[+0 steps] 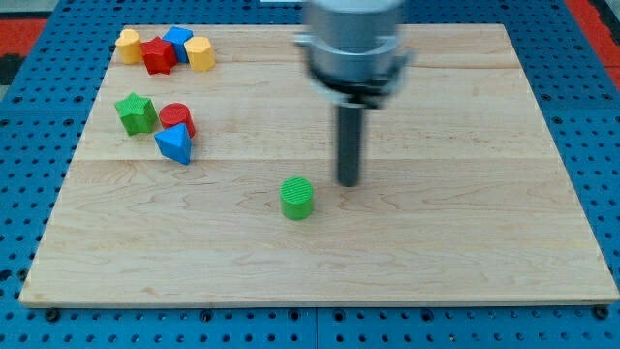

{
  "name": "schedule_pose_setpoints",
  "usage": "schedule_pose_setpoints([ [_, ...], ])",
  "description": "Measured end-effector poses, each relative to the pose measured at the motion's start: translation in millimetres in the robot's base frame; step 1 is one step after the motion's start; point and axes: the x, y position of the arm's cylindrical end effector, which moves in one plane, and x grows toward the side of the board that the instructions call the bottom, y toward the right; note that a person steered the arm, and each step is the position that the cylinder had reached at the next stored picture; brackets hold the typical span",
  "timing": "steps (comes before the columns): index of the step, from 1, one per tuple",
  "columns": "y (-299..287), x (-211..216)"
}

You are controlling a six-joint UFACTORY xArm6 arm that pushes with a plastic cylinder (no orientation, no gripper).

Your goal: Move the blue triangle and green circle to the red circle

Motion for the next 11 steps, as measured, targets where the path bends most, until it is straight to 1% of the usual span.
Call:
schedule_pose_setpoints([
  [1,-36,53],
  [2,-92,10],
  [3,-165,-55],
  [4,-117,-42],
  [5,-63,20],
  [6,-138,37],
  [7,-200,-24],
  [8,-234,-44],
  [9,-120,-14],
  [10,-27,-48],
  [11,-103,-55],
])
